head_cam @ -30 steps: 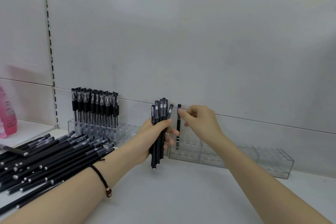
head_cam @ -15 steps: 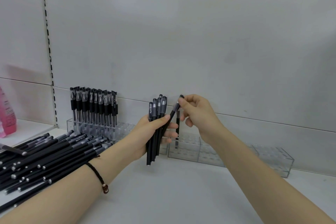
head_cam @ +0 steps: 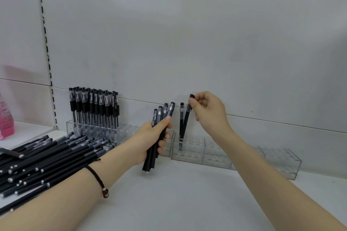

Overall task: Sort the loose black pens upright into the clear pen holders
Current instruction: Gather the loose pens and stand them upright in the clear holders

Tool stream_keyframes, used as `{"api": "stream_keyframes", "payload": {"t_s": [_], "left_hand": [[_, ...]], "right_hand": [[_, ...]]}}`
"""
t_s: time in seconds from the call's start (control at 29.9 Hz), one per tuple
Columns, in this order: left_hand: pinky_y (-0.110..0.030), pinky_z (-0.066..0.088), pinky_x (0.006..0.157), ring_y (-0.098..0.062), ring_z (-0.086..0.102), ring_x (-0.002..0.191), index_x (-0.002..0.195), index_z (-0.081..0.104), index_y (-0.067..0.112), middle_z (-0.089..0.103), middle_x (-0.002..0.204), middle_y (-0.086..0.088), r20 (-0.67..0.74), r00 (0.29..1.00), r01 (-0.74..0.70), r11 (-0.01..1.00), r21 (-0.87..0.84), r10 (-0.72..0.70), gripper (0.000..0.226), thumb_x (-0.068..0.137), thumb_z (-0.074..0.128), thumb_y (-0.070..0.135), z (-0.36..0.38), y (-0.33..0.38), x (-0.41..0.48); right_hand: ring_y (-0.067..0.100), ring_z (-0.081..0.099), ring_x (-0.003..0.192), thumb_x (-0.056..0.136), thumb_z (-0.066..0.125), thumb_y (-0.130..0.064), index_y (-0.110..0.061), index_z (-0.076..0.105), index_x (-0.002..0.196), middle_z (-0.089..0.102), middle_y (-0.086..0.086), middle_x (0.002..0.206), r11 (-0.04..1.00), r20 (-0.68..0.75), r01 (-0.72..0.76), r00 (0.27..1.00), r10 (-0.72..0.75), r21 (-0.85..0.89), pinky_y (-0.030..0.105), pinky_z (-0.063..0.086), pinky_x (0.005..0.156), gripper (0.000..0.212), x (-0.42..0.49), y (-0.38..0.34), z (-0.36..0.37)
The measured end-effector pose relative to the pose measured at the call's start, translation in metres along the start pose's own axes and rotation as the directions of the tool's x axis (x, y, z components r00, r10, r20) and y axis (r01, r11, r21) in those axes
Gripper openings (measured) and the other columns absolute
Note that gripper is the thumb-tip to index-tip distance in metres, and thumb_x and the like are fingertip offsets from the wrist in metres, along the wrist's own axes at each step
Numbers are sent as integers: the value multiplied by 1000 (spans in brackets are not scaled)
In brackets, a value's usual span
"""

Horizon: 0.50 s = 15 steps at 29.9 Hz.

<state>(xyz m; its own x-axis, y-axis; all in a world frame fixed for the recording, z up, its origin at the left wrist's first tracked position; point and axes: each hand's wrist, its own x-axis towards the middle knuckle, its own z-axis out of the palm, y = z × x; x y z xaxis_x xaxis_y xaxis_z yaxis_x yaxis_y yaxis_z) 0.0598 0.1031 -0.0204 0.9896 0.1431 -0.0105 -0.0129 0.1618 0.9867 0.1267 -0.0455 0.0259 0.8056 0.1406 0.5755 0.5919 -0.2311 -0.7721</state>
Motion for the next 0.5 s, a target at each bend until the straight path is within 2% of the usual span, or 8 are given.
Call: {"api": "stream_keyframes", "payload": {"t_s": [0.13, 0.23, 0.33, 0.44, 0.5], "left_hand": [[-20, 30, 38, -11, 35, 41, 101, 54, 11, 49, 58, 1, 47, 999, -22, 999, -33, 24, 21, 97, 54, 32, 3, 2, -3], [-21, 34, 39, -11, 40, 45, 103, 52, 10, 55, 64, -1, 103, 991, -80, 996, -29, 83, 20, 96, 57, 27, 2, 3, -6], [-22, 37, 40, -12, 45, 47, 92, 52, 9, 62, 67, -3, 104, 988, -107, 993, -52, 112, 15, 93, 61, 22, 2, 3, -7], [-22, 39, 41, -13, 48, 48, 89, 55, 9, 66, 70, -5, 95, 989, -109, 993, -47, 113, 13, 91, 63, 19, 3, 3, -8], [-23, 40, 42, -13, 50, 48, 92, 57, 9, 68, 73, -7, 95, 989, -110, 993, -46, 114, 13, 89, 65, 19, 2, 3, -7]], "right_hand": [[10, 53, 56, 86, 71, -29, -21, 60, 75, 68, 2, 76, 981, 150, -7, 988, 37, -193, 29, 47, 62, 16, -5, 7, 0], [10, 54, 62, 79, 74, -44, -18, 64, 73, 63, -5, 69, 956, 139, -8, 989, 51, -294, 34, 48, 64, 28, -7, 6, -3], [10, 52, 61, 84, 65, -47, -13, 63, 73, 64, 1, 68, 970, 70, 9, 998, 8, -242, 30, 45, 63, 36, -9, -3, -4], [6, 53, 61, 85, 68, -41, -11, 68, 77, 66, 3, 71, 994, 129, -17, 991, 31, -112, 21, 42, 60, 31, -10, -14, -3], [1, 51, 52, 83, 72, -34, -11, 70, 78, 65, 1, 67, 997, 170, -61, 983, 68, -48, 22, 40, 57, 24, -10, -17, -2]]}}
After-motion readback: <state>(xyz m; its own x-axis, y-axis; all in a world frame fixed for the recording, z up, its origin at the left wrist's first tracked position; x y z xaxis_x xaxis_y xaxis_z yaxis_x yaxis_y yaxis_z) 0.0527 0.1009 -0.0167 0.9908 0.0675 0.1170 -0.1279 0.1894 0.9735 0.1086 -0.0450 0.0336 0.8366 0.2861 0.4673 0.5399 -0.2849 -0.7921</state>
